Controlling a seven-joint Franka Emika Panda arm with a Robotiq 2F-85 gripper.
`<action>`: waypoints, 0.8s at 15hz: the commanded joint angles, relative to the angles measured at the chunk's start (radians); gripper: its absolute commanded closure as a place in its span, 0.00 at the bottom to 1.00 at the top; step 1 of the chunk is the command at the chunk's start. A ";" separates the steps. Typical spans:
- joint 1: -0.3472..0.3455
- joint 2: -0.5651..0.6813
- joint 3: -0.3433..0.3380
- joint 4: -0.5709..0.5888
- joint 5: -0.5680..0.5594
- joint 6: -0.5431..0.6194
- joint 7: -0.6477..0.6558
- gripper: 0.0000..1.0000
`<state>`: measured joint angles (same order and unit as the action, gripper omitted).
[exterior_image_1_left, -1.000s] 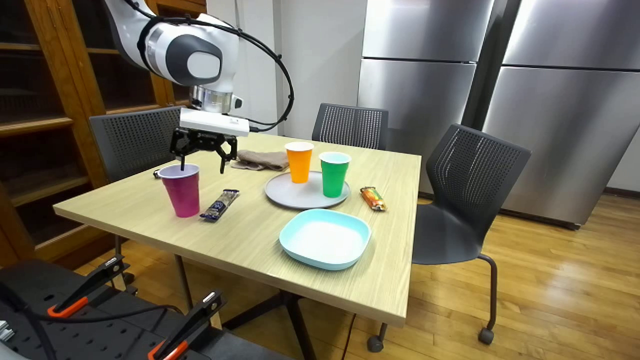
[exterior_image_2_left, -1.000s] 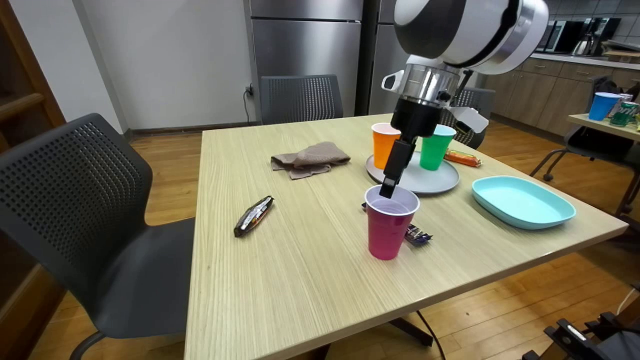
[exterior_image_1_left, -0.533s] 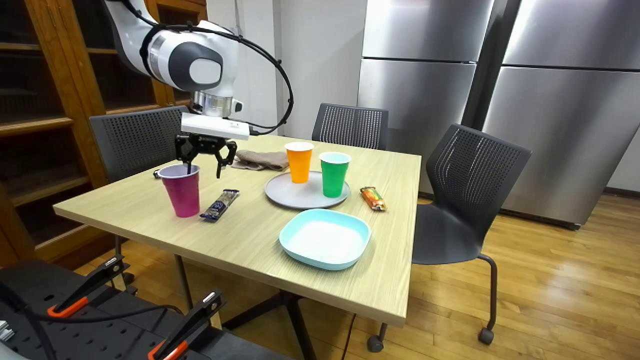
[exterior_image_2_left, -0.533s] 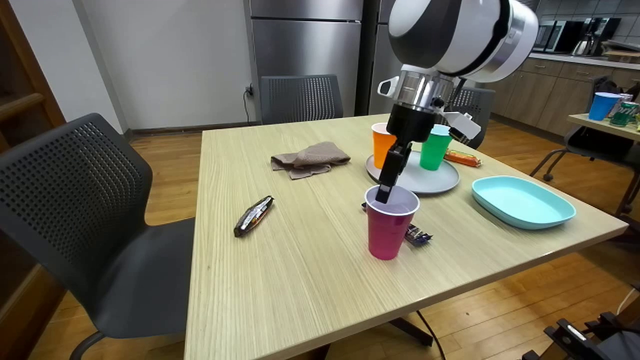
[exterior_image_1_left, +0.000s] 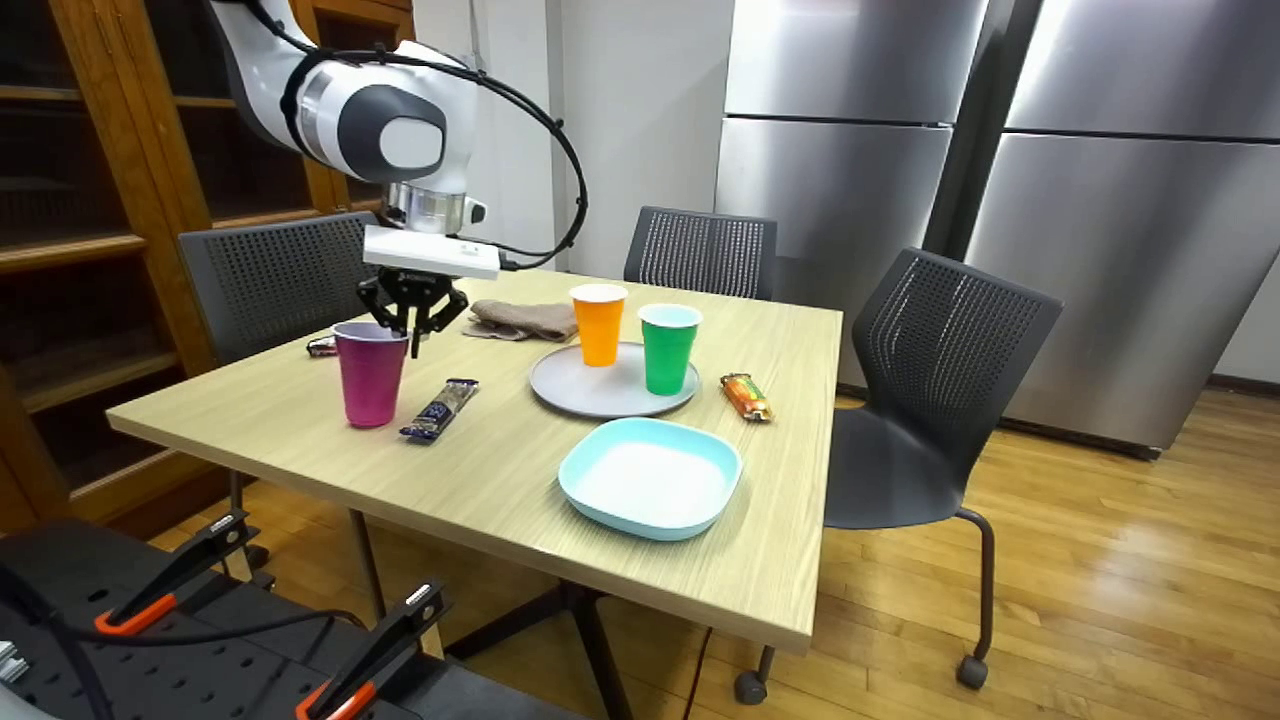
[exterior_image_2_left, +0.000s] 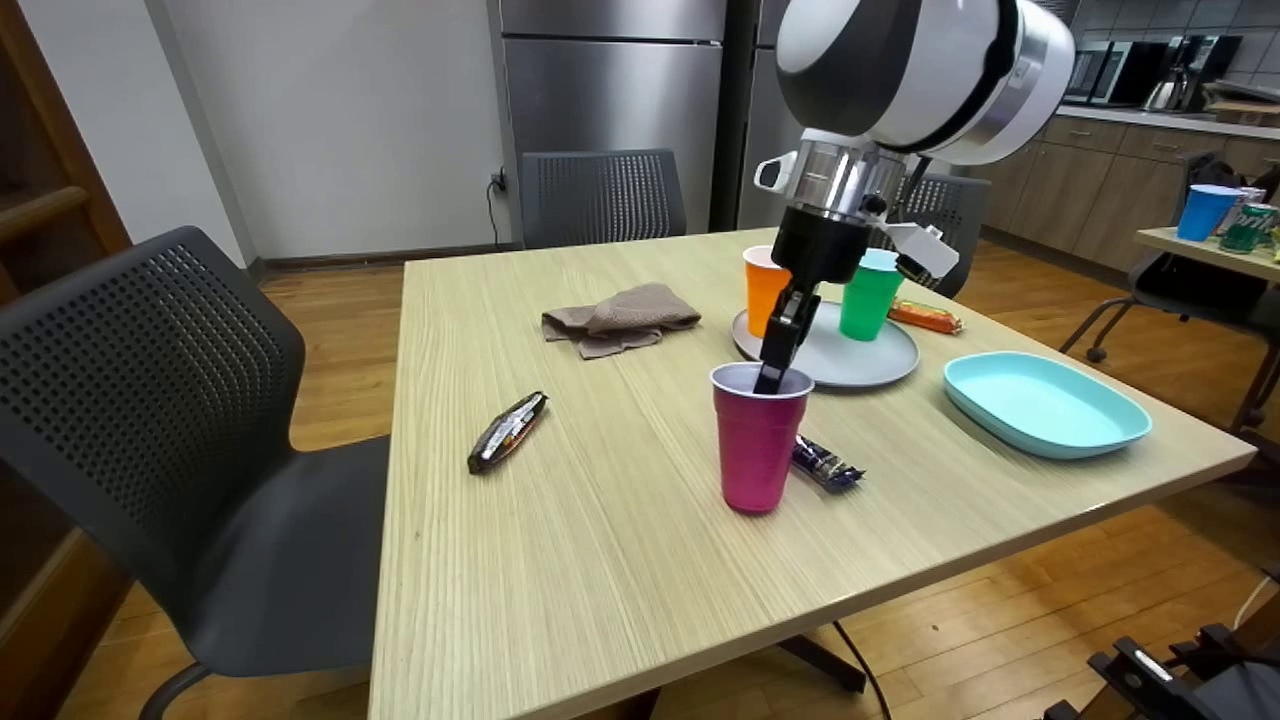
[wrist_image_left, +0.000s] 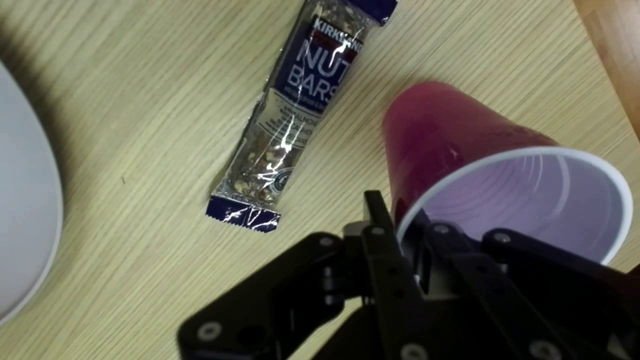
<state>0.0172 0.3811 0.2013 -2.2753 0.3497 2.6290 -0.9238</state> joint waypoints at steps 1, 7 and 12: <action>-0.027 -0.020 0.031 -0.009 -0.022 -0.003 0.017 1.00; -0.051 -0.096 0.065 -0.047 0.013 -0.012 -0.019 0.99; -0.088 -0.163 0.069 -0.035 0.135 -0.026 -0.004 0.99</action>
<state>-0.0282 0.2893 0.2519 -2.2918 0.4103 2.6276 -0.9251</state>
